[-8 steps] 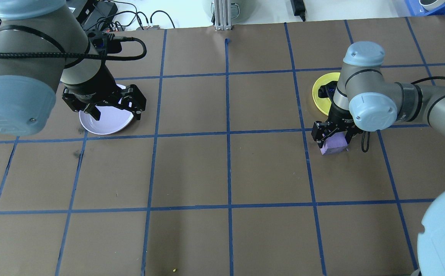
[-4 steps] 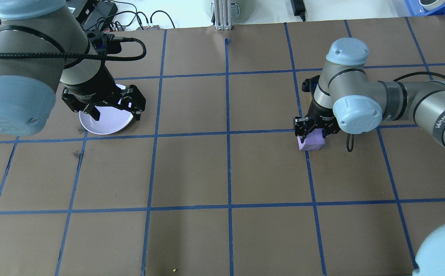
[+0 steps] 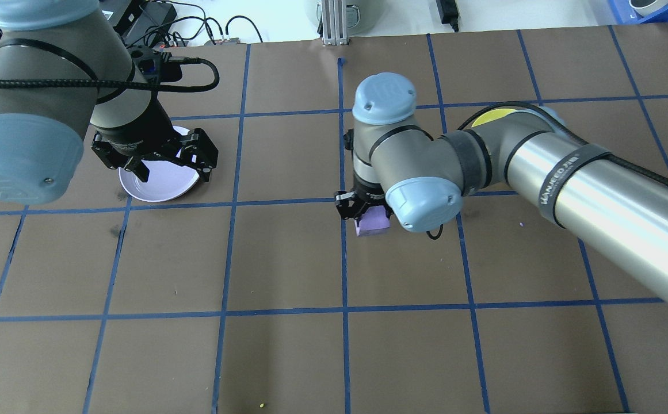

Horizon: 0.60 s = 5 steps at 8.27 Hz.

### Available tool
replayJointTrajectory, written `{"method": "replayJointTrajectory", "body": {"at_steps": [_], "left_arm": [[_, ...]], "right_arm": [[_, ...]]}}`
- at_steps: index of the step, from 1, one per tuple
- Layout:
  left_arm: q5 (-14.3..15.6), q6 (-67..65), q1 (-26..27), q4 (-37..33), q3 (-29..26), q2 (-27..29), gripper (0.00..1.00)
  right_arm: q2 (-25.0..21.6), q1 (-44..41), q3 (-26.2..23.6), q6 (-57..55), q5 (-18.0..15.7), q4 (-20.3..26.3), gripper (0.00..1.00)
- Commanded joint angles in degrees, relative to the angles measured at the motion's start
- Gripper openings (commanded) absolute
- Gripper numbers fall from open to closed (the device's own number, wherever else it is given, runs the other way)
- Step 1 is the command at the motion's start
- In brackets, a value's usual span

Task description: Sort blocks by color into plates

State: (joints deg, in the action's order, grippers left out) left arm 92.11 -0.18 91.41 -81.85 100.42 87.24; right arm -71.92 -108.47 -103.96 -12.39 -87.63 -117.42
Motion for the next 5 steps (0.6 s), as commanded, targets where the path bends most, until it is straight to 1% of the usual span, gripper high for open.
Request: {"method": "replayJointTrajectory", "body": {"at_steps": [1, 2, 3, 4, 5], "left_arm": [[1.9, 0.0, 0.0, -0.2, 0.0, 0.0, 1.00], [1.8, -0.1, 0.0, -0.2, 0.0, 0.1, 1.00], [1.8, -0.4, 0.0, -0.1, 0.0, 0.3, 1.00], [1.8, -0.2, 0.0, -0.2, 0.0, 0.2, 1.00], [1.8, -0.1, 0.0, -0.1, 0.0, 0.3, 1.00]], "right_arm": [[5.2, -10.1, 5.1, -4.7, 5.5, -0.8, 0.03], [6.7, -11.1, 6.4, -5.3, 5.9, -0.8, 0.03], [7.8, -11.4, 6.7, -5.4, 6.0, -0.8, 0.12], [8.5, -11.4, 6.8, -5.3, 5.8, -1.6, 0.55], [8.9, -11.4, 6.8, -5.1, 5.8, -1.7, 0.77]]}}
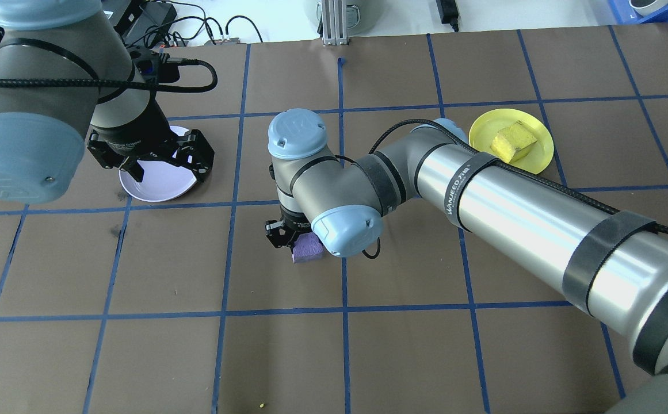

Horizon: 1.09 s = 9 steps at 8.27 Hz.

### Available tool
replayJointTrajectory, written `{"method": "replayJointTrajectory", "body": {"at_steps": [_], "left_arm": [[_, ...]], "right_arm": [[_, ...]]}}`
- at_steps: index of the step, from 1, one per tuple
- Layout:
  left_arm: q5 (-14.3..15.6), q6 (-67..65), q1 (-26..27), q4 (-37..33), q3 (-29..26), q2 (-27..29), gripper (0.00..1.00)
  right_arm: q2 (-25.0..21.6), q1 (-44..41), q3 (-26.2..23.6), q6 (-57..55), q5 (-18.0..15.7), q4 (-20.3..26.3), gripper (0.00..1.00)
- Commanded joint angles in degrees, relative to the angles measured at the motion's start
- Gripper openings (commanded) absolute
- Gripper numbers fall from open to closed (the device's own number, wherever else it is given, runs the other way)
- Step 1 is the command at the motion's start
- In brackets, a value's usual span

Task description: Sort blocks by color into plates

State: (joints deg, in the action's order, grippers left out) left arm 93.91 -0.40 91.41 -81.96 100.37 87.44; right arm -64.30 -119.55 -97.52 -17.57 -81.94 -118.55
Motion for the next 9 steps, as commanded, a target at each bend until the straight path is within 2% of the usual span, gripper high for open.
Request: {"method": "replayJointTrajectory", "body": {"at_steps": [1, 2, 5, 6, 8, 9], "left_arm": [[0.0, 0.0, 0.0, -0.1, -0.1, 0.1, 1.00], [-0.2, -0.2, -0.1, -0.3, -0.1, 0.1, 1.00], [-0.8, -1.4, -1.0, 0.0, 0.0, 0.4, 1.00], [-2.0, -5.8, -0.5, 0.3, -0.1, 1.1, 1.00], [-10.8, -15.8, -0.1, 0.6, -0.1, 2.3, 1.00], [-12.3, -22.0, 1.0, 0.6, 0.0, 3.3, 1.00]], "right_arm": [[1.1, -0.3, 0.3, 0.4, -0.8, -0.3, 0.86], [0.5, 0.1, 0.1, 0.8, -1.1, 0.1, 1.00], [-3.6, 5.3, -0.7, 5.4, -1.4, 0.8, 1.00], [-6.0, 7.6, -0.7, 6.0, -1.8, 3.9, 1.00], [-12.5, 14.6, -0.7, 9.2, -3.8, 13.1, 1.00], [-15.6, 18.8, -0.7, 11.2, -4.0, 17.3, 1.00]]}}
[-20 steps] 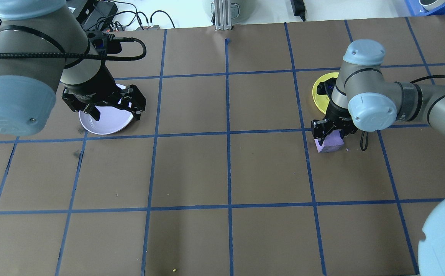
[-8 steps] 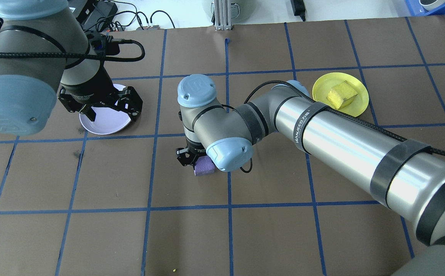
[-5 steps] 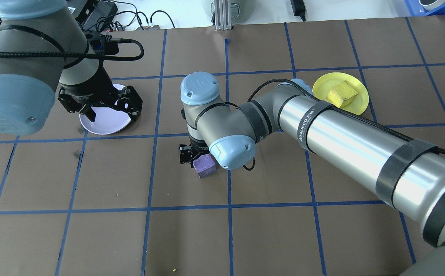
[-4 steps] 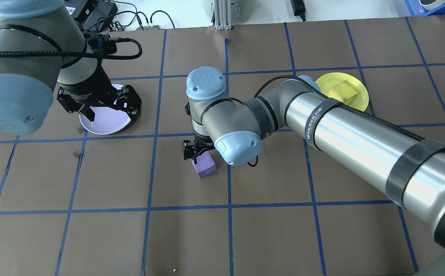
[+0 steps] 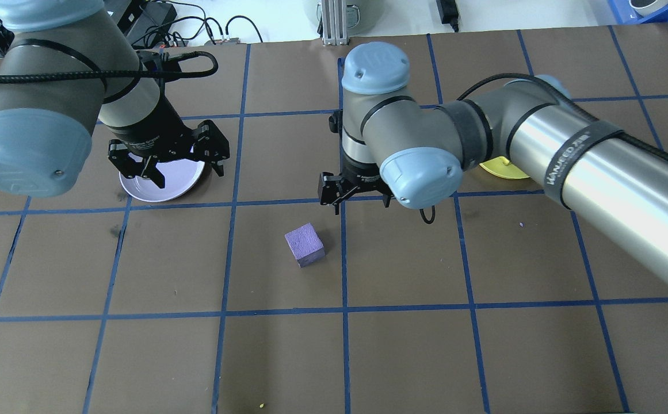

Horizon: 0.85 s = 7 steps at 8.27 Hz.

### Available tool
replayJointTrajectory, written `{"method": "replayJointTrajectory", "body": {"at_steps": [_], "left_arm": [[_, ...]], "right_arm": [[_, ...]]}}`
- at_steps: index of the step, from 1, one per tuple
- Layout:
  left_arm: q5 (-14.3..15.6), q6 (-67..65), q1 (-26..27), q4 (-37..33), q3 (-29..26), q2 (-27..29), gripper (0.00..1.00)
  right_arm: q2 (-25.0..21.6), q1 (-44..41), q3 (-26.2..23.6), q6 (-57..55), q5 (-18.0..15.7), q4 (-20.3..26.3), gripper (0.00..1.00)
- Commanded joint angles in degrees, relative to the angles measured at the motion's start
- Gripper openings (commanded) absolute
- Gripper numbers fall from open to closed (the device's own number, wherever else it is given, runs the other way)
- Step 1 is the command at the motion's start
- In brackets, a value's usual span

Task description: Sort blocks by color into plates

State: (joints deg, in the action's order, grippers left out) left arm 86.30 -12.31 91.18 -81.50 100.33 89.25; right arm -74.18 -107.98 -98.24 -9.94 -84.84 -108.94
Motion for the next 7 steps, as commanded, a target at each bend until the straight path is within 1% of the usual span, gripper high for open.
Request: {"method": "replayJointTrajectory", "body": {"at_steps": [1, 2, 3, 4, 5, 6, 7], "left_arm": [[-5.1, -16.2, 3.7, 0.3, 0.0, 3.5, 1.00], [-5.1, -21.3, 6.5, 1.3, 0.0, 6.3, 1.00], [-5.2, -25.9, 9.3, 4.7, 0.0, 9.5, 1.00], [-5.4, -28.4, 11.7, 6.3, 0.0, 12.8, 1.00], [-5.5, -28.6, 13.4, 7.7, 0.0, 15.1, 1.00], [-5.4, -27.9, 14.3, 8.2, 0.1, 16.3, 1.00], [-5.1, -27.9, 14.5, 8.2, 0.3, 17.5, 1.00]], "right_arm": [[-8.8, 11.3, 0.1, 6.8, -1.9, 11.3, 1.00], [-12.1, 15.6, 0.2, 10.3, -4.3, 15.6, 1.00], [-15.3, 19.3, 0.2, 11.8, -4.7, 19.3, 1.00], [-18.4, 21.3, 0.2, 11.9, -4.5, 21.7, 1.00], [-19.8, 21.6, 0.4, 11.8, -4.5, 22.5, 1.00], [-20.2, 21.4, 2.2, 10.9, -4.1, 22.2, 1.00], [-19.7, 21.4, 5.6, 11.0, -4.7, 23.6, 1.00]]}}
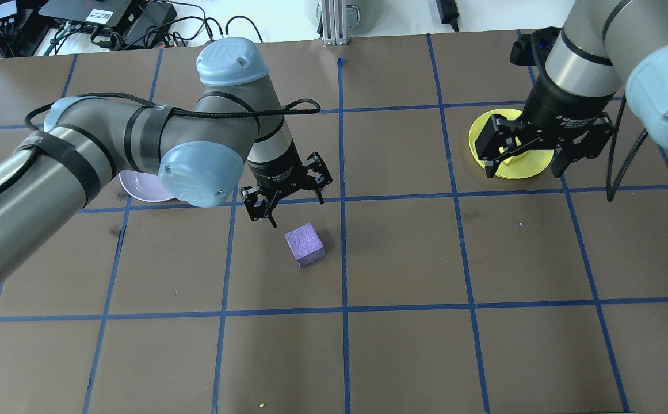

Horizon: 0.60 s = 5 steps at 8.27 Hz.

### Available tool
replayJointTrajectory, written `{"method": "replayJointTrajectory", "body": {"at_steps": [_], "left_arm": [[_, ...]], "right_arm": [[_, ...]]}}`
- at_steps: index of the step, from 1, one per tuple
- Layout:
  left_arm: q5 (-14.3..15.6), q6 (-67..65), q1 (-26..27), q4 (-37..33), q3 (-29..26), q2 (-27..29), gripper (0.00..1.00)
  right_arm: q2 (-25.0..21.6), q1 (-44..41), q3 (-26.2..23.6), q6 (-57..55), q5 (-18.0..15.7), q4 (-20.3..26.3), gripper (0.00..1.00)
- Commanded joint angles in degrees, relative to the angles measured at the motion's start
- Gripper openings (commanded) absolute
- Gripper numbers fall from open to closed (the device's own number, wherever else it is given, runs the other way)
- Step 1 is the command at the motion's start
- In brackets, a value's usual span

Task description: Sort blocks by color into plates

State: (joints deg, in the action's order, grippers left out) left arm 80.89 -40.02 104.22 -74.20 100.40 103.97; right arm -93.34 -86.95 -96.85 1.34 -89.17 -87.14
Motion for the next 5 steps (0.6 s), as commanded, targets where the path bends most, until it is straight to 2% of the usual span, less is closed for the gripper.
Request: {"method": "replayJointTrajectory", "body": {"at_steps": [1, 2, 5], "left_arm": [[0.4, 1.1, 1.6, 0.9, 0.6, 3.9, 0.99], [0.5, 3.3, 1.6, 0.9, 1.5, 4.5, 0.99], [0.5, 4.2, 1.6, 2.5, 2.4, 7.2, 1.00]], "right_arm": [[-0.7, 0.4, 5.8, -0.5, -0.4, 6.0, 1.00], [-0.4, 0.4, 5.5, -0.4, -0.4, 7.2, 1.00], [-0.7, 0.1, 4.4, 0.0, 0.6, 7.2, 1.00]]}}
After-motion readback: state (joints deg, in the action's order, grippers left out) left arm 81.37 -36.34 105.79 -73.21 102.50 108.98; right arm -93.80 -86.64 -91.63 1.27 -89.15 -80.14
